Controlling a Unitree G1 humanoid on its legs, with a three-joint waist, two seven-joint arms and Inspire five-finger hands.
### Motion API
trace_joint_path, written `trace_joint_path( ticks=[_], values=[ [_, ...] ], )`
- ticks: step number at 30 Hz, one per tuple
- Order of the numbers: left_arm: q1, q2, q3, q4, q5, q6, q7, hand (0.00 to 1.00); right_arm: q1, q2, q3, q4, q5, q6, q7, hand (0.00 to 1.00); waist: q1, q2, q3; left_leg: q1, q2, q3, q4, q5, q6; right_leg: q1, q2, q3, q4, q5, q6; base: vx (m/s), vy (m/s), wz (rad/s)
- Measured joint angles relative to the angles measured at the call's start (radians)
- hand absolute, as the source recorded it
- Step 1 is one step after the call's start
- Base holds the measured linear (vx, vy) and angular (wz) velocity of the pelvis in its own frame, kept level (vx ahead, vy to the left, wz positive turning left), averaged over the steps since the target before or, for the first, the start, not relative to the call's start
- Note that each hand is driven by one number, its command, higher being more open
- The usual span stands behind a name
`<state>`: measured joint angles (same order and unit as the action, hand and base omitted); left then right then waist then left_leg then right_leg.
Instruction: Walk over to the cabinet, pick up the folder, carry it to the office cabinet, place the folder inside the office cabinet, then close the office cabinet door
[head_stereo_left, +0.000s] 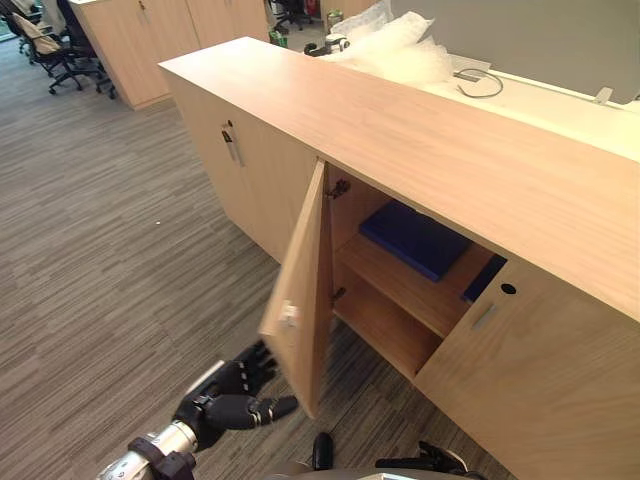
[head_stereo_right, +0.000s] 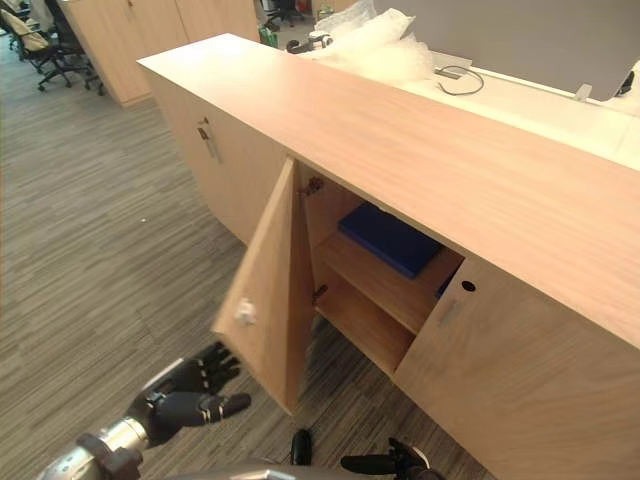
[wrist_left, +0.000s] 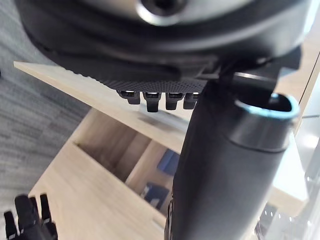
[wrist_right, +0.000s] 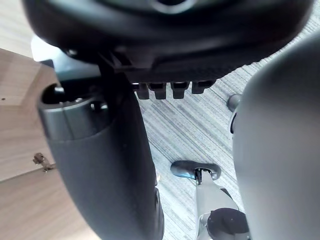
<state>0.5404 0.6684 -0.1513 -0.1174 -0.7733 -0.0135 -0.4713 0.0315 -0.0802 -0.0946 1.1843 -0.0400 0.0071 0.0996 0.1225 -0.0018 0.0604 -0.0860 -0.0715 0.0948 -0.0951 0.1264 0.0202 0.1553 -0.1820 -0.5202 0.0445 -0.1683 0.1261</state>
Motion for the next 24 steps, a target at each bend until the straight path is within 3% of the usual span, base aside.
trace_joint_path(
  ticks=[5,10,12,16,17,18,21,23,24],
  values=[
    [-0.085,0.009,0.021,-0.007,0.000,-0.023,0.009,1.00,0.000,0.006,0.003,0.008,-0.008,-0.001,0.007,1.00,-0.005,-0.027,-0.019,0.001,-0.006,-0.004,0.005,0.013,0.019,0.011,0.002,-0.005,-0.019,0.016,-0.002,0.08,-0.037,0.00],
    [-0.123,-0.009,0.020,-0.008,0.005,-0.039,0.037,1.00,-0.013,0.003,0.002,0.008,-0.006,-0.002,0.006,1.00,-0.023,-0.014,-0.008,0.016,-0.003,-0.019,0.004,0.012,0.017,0.039,0.012,-0.021,-0.042,0.017,0.001,0.04,-0.061,0.05],
    [-0.126,-0.064,0.019,-0.008,0.031,-0.049,0.059,1.00,-0.015,0.002,0.001,0.008,0.000,-0.002,0.005,1.00,-0.024,-0.012,-0.006,0.021,0.002,-0.019,0.000,0.009,0.013,0.042,0.016,-0.019,-0.041,0.015,-0.004,0.01,-0.060,-0.06],
    [-0.137,-0.317,0.022,0.033,0.153,-0.091,0.154,1.00,-0.020,-0.003,-0.003,0.006,0.004,0.001,-0.005,1.00,-0.027,-0.005,0.021,0.045,0.019,0.005,0.000,-0.002,-0.003,0.041,0.016,-0.006,-0.010,0.010,-0.012,-0.01,-0.023,-0.21],
    [-0.141,-0.403,0.043,0.073,0.210,-0.103,0.199,1.00,-0.033,-0.005,-0.003,0.006,0.004,0.002,-0.011,1.00,-0.025,0.008,0.032,0.049,0.038,0.030,0.000,-0.004,-0.005,0.014,0.016,-0.005,0.031,0.010,-0.013,-0.06,0.016,-0.59],
    [-0.143,-0.439,0.058,0.103,0.232,-0.109,0.219,1.00,-0.038,-0.003,-0.003,0.006,0.005,0.005,-0.015,1.00,-0.026,0.008,0.033,0.048,0.044,0.043,0.000,-0.006,-0.007,-0.001,0.016,-0.005,0.044,0.010,-0.013,-0.06,0.016,-0.65],
    [-0.222,-0.532,0.150,0.336,0.274,-0.114,0.306,1.00,-0.037,0.009,-0.003,0.001,0.048,0.010,-0.023,1.00,-0.043,-0.009,0.040,0.055,0.058,0.094,0.011,-0.025,-0.020,0.003,0.028,0.009,-0.003,0.022,-0.025,-0.04,-0.015,-0.52],
    [-0.263,-0.567,0.228,0.457,0.275,-0.113,0.361,1.00,-0.038,0.019,-0.004,-0.003,0.071,0.009,-0.029,1.00,-0.057,-0.030,0.056,0.016,0.081,0.122,0.117,-0.087,-0.026,0.005,0.036,0.030,-0.018,0.029,-0.034,-0.05,-0.038,-0.49],
    [-0.266,-0.580,0.269,0.495,0.276,-0.113,0.390,1.00,-0.036,0.023,-0.008,-0.003,0.084,0.009,-0.036,1.00,-0.058,-0.038,0.069,-0.033,0.117,0.142,0.259,-0.158,-0.028,0.006,0.047,0.052,-0.017,0.028,-0.037,-0.03,-0.066,-0.64]
  ],
)
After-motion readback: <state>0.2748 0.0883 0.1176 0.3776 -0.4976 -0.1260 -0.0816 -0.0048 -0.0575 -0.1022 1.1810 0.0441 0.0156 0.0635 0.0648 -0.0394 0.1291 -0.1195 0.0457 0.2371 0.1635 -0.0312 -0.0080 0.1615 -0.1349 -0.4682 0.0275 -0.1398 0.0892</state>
